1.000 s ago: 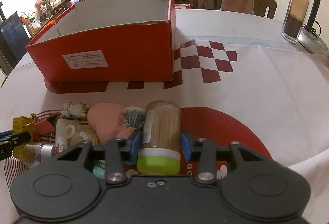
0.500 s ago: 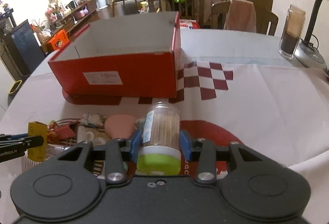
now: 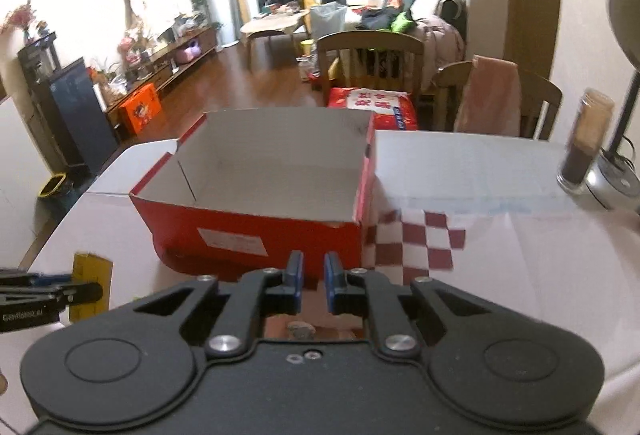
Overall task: Organize rigid objects
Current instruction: 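Carry the yellow box and toothpick jar with both tools into the red shoebox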
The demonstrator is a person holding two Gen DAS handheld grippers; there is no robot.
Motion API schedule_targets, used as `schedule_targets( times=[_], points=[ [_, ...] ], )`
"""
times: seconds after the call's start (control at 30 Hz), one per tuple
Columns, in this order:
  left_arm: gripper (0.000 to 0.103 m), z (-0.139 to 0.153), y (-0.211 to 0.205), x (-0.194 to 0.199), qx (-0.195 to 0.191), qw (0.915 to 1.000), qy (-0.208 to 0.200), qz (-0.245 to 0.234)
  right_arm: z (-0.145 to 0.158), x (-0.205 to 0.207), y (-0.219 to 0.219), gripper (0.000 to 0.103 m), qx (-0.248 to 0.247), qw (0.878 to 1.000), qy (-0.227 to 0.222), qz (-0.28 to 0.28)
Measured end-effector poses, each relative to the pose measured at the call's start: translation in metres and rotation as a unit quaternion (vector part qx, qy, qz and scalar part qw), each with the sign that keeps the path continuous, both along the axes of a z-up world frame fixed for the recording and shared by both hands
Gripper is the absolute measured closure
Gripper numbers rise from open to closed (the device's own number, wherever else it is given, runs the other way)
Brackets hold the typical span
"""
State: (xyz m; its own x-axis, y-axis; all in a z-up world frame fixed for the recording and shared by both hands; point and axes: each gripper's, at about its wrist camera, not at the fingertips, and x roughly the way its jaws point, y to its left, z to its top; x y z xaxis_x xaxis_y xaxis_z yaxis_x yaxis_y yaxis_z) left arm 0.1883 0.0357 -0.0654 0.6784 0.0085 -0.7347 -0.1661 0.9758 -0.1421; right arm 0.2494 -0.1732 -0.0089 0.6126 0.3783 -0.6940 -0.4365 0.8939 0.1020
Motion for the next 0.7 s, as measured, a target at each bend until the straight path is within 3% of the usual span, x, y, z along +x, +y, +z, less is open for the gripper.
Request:
schedule_targets(
  times=[0.2, 0.3, 0.37, 0.4, 0.53, 0.7],
  points=[
    [0.073, 0.001, 0.002, 0.004, -0.008, 1.0000, 0.003, 0.001, -0.023, 0.012, -0.005, 0.088, -0.017, 0.998, 0.056, 0.028],
    [0.073, -0.006, 0.003, 0.002, -0.015, 0.9998, 0.014, 0.002, -0.044, 0.004, -0.009, 0.071, -0.025, 0.996, 0.086, 0.030],
    [0.073, -0.011, 0.002, 0.000, -0.018, 0.9996, 0.020, 0.003, -0.058, -0.001, -0.010, 0.038, -0.030, 0.994, 0.106, 0.030],
    [0.073, -0.013, 0.002, -0.001, -0.020, 0.9996, 0.022, 0.003, -0.064, -0.003, -0.010, 0.032, -0.032, 0.993, 0.112, 0.031],
    [0.073, -0.016, 0.001, -0.004, -0.021, 0.9994, 0.029, 0.002, -0.088, -0.009, -0.007, 0.034, -0.053, 0.987, 0.143, 0.040],
    [0.073, -0.016, -0.003, -0.006, -0.019, 0.9994, 0.030, -0.006, -0.107, -0.009, -0.006, 0.044, -0.078, 0.983, 0.162, 0.041]
  ],
)
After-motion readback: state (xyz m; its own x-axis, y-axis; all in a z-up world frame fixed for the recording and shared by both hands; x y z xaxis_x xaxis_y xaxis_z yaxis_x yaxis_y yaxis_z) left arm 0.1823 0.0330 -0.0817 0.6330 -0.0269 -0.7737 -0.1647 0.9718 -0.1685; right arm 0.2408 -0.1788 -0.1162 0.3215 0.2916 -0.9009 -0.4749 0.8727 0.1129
